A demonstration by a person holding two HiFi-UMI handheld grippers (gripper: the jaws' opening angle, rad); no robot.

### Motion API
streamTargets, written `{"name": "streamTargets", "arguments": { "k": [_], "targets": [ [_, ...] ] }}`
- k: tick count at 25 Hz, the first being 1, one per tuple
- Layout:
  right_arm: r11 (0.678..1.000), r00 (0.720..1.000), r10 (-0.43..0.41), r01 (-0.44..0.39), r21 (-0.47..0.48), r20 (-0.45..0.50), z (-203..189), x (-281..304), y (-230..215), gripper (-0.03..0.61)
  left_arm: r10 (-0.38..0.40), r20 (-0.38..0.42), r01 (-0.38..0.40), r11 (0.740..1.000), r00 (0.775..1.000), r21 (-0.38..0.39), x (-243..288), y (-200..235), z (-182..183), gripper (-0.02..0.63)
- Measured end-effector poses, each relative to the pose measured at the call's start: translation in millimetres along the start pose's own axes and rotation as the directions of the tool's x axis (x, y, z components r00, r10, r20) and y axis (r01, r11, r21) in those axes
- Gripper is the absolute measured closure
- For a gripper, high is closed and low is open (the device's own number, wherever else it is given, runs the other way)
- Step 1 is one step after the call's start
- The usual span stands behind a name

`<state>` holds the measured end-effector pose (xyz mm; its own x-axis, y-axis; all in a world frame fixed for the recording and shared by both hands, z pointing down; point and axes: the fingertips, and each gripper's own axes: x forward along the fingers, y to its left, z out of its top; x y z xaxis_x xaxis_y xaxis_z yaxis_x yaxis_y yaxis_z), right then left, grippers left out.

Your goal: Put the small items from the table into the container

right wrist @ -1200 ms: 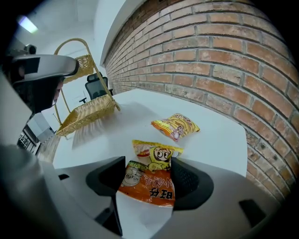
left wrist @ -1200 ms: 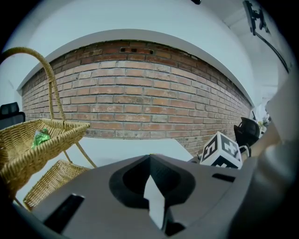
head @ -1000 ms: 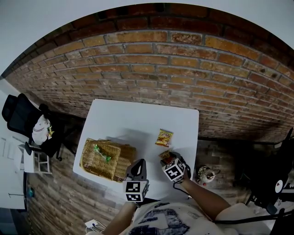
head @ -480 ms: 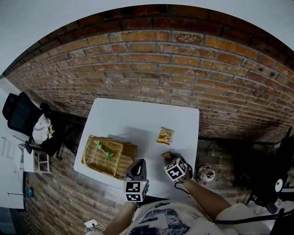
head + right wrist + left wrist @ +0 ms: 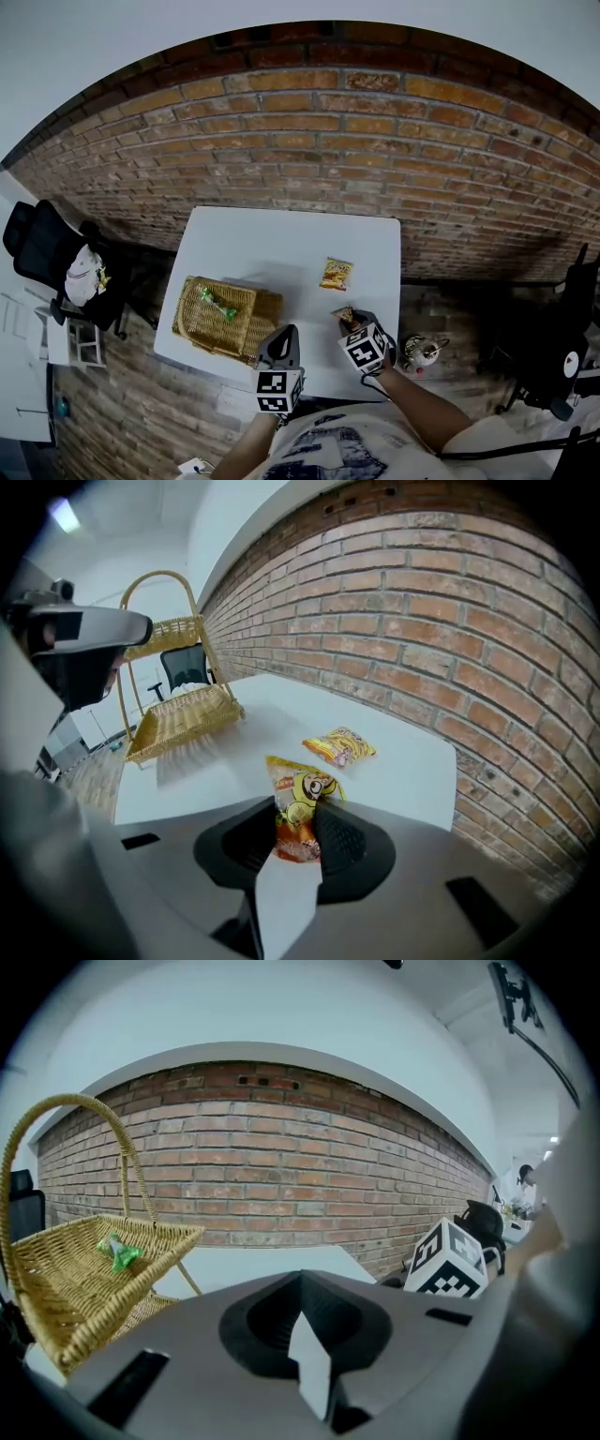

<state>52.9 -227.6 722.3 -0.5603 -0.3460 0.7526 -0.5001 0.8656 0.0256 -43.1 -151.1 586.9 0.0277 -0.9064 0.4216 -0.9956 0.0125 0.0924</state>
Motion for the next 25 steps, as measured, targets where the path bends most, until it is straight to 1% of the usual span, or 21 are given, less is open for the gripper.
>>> {"name": "streamTargets", "arguments": {
  "k": [8,13,20,25],
  "targets": [
    [0.996,0.994,-0.050,0.042,0.083,0.100,30,-44,17,0.459,-0.051,0.050,0.049,0.998,0.997,0.027,-25,-2,26,0.565],
    [0.990,0.985,-0.076,0.056,0.128,0.158,54,-68,38,0.459,-0.079,0.092,0.075,0.996,0.993,0.041,-45,4,46,0.565],
    [0.988,0.963,-0.110,0.080,0.131,0.247,97,-101,64,0.459,-0.102,0.143,0.094,0.994,0.985,0.060,-76,23,65,0.565],
    [0.989,0.946,-0.128,0.100,0.110,0.299,129,-115,87,0.459,-0.099,0.173,0.089,0.994,0.980,0.067,-100,46,75,0.565]
  ]
}}
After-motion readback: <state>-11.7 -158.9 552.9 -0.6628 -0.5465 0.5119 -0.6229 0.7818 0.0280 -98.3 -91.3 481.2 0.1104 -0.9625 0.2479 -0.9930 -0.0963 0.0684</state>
